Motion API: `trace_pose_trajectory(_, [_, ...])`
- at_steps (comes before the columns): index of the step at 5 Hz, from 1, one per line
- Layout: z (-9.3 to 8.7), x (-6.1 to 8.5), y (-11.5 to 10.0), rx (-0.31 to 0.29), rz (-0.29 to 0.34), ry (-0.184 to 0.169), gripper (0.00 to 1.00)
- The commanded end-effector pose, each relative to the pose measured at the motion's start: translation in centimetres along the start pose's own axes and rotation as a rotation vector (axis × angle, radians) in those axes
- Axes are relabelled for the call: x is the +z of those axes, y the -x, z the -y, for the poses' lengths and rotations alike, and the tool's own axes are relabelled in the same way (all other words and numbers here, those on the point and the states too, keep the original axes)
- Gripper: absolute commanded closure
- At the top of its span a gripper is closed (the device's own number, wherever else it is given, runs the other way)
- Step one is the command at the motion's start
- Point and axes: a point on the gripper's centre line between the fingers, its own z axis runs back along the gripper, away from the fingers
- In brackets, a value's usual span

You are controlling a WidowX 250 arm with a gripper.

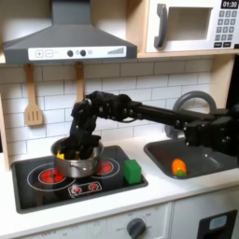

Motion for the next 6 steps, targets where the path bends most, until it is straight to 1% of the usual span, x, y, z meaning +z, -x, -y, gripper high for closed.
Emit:
trace_pose_trajectory(1, [0.1, 2.0, 0.0, -0.004, 0.033, 0.033, 1.0])
trace_pose_trajectory(2, [0.4, 4.2, -0.2, -0.016, 0.064, 0.052, 1.0])
trace_pose_trajectory(3, [0.8, 5.1, -0.2, -0.03, 0.078, 0.063, 1.0])
trace_pose_trajectory(4, [1.1, 5.6, -0.4, -0.035, 0.084, 0.051, 1.0])
trace_pose_trajectory(5, [0.7, 5.0, 0.0, 0.013, 0.031, 0.031, 0.0])
trace_pose_trajectory(6, [0.3, 5.4, -0.2, 0.02, 0.04, 0.015, 0.0])
